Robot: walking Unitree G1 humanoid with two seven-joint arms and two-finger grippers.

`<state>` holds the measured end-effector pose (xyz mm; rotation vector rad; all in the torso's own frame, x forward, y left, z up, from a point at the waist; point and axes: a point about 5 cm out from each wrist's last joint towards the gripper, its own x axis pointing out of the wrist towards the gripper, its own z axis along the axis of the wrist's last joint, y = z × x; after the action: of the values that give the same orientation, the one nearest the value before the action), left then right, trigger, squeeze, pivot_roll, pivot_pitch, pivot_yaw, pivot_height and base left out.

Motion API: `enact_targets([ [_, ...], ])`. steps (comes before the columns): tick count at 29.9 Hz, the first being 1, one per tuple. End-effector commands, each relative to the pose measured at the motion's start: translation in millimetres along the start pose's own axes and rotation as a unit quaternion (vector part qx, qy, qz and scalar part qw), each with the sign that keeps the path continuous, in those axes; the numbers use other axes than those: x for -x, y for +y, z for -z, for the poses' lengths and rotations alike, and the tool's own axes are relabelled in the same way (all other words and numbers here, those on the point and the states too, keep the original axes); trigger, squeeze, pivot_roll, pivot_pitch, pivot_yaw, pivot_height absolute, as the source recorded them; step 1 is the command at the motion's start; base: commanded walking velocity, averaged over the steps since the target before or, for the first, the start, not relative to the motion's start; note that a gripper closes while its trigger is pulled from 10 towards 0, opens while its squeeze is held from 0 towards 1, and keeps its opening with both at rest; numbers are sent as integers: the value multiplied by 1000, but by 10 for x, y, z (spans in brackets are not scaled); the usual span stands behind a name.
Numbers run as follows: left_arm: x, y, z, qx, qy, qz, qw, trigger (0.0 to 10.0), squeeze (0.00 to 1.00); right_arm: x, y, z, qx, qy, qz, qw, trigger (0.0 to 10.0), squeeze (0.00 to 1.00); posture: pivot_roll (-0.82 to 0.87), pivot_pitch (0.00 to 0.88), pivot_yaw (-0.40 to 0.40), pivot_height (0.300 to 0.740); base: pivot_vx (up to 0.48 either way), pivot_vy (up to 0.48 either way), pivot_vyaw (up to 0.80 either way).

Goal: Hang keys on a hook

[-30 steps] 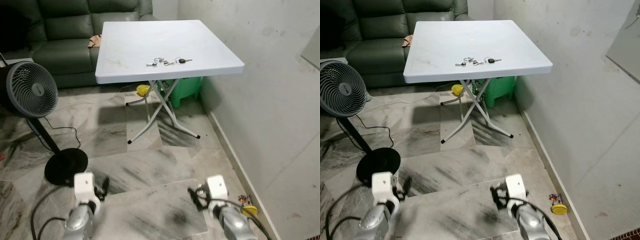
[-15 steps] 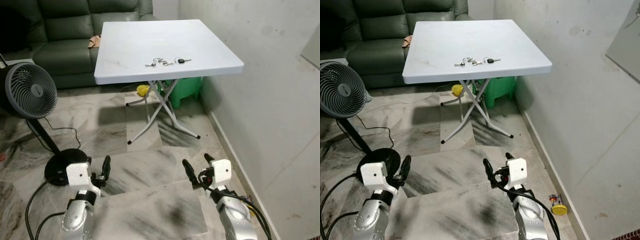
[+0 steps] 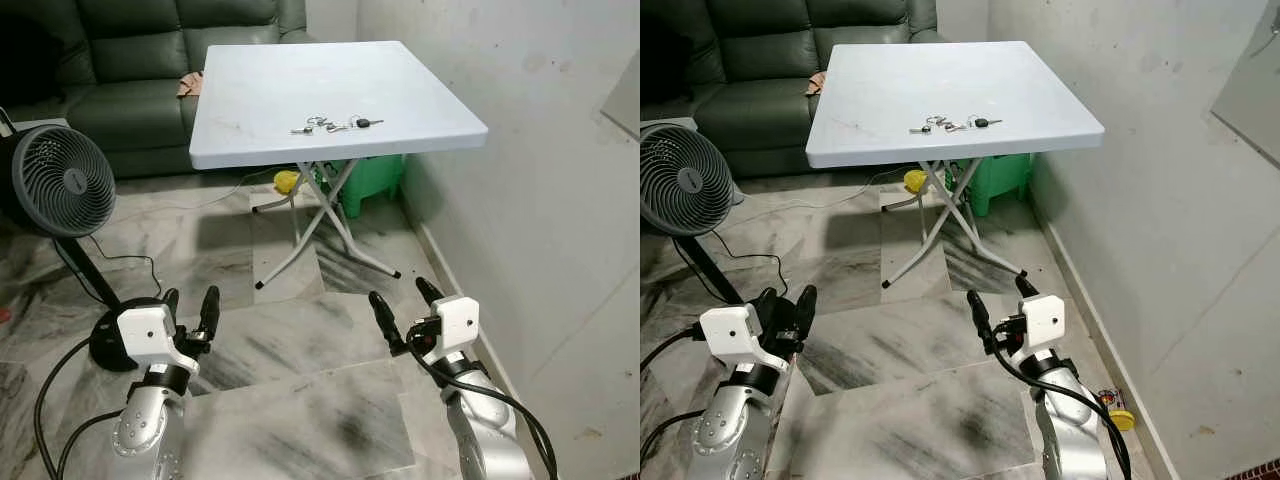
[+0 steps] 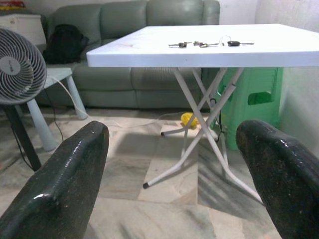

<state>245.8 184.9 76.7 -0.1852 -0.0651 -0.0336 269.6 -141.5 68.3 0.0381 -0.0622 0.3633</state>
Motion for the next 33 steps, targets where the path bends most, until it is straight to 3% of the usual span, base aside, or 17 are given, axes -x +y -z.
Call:
enact_targets([
  [1, 7, 3, -32, -3, 4, -1, 1000, 10000, 0, -36, 10, -79, 5, -8, -6, 1000, 10000, 0, -119, 0, 12, 740, 0, 0, 0],
  [12, -51, -57, -105, -12, 17, 7, 1000, 10000, 0, -90, 23, -150, 6, -6, -13, 1000, 10000, 0, -112, 0, 4, 740, 100, 0, 0],
  [33, -119, -116, -137, -13, 23, 23, 999, 10000, 0, -98, 46, -174, 6, -4, -19, 1000, 10000, 0, -119, 0, 6, 740, 419, 0, 0],
])
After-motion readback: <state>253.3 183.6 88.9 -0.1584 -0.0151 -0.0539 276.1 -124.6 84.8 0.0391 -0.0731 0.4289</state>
